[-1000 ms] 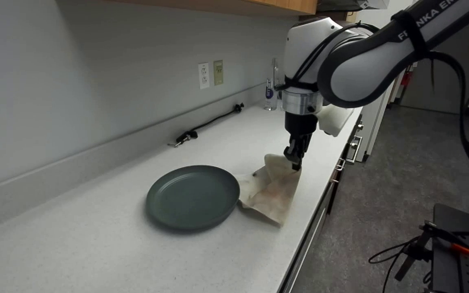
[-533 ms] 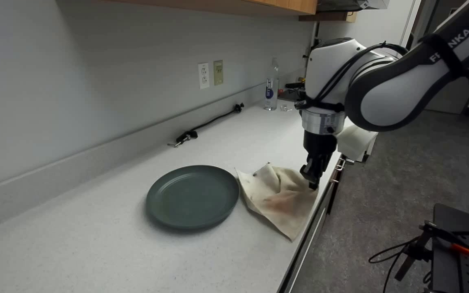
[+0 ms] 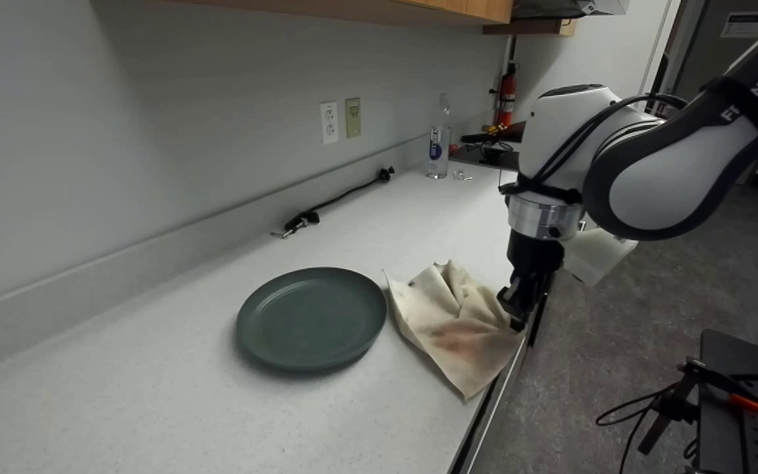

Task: Unfold the towel

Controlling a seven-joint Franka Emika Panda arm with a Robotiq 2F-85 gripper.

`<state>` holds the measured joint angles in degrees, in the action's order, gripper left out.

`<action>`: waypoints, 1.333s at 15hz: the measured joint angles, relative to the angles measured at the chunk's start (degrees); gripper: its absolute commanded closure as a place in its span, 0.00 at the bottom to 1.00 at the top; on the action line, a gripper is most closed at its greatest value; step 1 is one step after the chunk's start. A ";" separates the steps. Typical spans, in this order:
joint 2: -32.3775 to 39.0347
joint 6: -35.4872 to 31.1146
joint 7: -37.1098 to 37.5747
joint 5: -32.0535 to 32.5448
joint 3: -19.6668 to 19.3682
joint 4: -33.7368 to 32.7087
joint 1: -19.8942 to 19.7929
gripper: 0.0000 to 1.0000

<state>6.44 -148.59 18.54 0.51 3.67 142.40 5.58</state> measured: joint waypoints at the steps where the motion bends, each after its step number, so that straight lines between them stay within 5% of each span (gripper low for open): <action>1: -0.17 -0.21 -0.01 -0.16 0.04 0.38 0.00 0.58; 9: -1.25 -3.30 -12.28 -8.20 1.78 2.29 0.00 0.01; 14: -1.35 -3.05 -22.65 -12.22 2.38 2.92 -0.03 0.00; 20: -3.77 2.39 -18.03 -2.69 1.45 2.66 0.01 0.00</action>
<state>2.66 -146.19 0.50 -2.18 5.12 145.06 5.59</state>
